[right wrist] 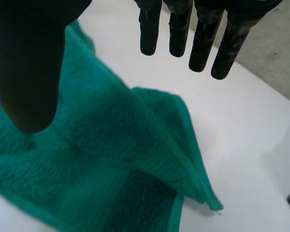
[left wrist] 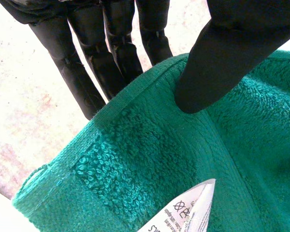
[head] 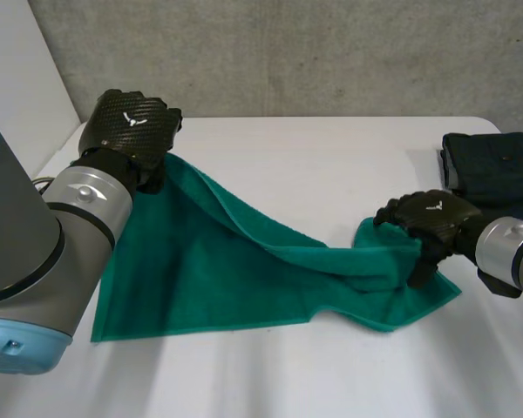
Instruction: Fold the laundry.
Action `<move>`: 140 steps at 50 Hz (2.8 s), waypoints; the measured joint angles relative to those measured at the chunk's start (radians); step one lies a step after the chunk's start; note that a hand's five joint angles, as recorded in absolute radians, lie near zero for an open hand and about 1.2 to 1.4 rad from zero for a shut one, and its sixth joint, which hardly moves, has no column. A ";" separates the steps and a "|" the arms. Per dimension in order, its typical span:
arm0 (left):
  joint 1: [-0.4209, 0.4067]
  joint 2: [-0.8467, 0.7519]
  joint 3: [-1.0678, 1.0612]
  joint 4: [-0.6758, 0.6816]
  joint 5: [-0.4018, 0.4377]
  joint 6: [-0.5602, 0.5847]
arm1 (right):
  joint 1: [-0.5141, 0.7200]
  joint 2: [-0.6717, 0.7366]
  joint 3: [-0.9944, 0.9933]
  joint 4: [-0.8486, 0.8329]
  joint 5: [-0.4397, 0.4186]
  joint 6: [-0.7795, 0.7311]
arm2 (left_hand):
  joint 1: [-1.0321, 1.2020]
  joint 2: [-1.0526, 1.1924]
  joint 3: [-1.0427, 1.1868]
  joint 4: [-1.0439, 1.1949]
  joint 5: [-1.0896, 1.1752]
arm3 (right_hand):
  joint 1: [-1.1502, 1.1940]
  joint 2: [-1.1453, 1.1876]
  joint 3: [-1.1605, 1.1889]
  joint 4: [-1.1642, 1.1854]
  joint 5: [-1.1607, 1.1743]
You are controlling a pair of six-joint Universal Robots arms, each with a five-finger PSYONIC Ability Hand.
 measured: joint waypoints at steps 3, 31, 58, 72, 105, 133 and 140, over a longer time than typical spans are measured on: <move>0.001 0.001 0.001 0.000 0.000 0.000 | -0.001 0.012 -0.001 0.009 -0.002 -0.026 | 0.000 0.000 0.000 0.000 0.000 | 0.000 0.000 0.000 0.000 0.000; 0.036 0.077 0.032 -0.017 -0.002 0.005 | -0.004 0.024 -0.275 -0.127 0.010 -0.067 | 0.000 0.000 0.000 0.000 0.000 | 0.681 0.860 0.876 0.888 0.841; 0.069 0.255 -0.035 -0.107 0.016 0.005 | -0.048 -0.144 -0.449 0.565 0.007 -0.366 | 0.000 0.001 0.001 0.001 0.000 | 0.681 0.860 0.876 0.889 0.841; 0.155 -0.246 0.334 0.083 0.011 0.067 | 0.086 0.253 -0.768 0.320 0.123 -0.226 | 0.000 0.002 0.004 0.001 0.000 | 0.681 0.860 0.876 0.889 0.841; 0.136 -0.335 -0.076 0.456 -0.005 0.088 | 0.171 0.395 -0.471 -0.307 0.179 -0.022 | 0.000 0.003 0.004 0.001 0.000 | 0.687 0.860 0.876 0.889 0.841; 0.115 -0.010 -0.382 0.445 -0.007 0.081 | 0.051 0.169 -0.055 -0.253 0.163 0.003 | 0.000 0.003 0.004 0.001 0.000 | 0.347 0.423 0.406 0.409 0.413; 0.115 -0.009 -0.380 0.445 -0.007 0.067 | 0.011 0.186 -0.025 -0.266 0.135 0.082 | 0.000 0.003 0.004 0.001 0.000 | 0.357 0.431 0.423 0.423 0.427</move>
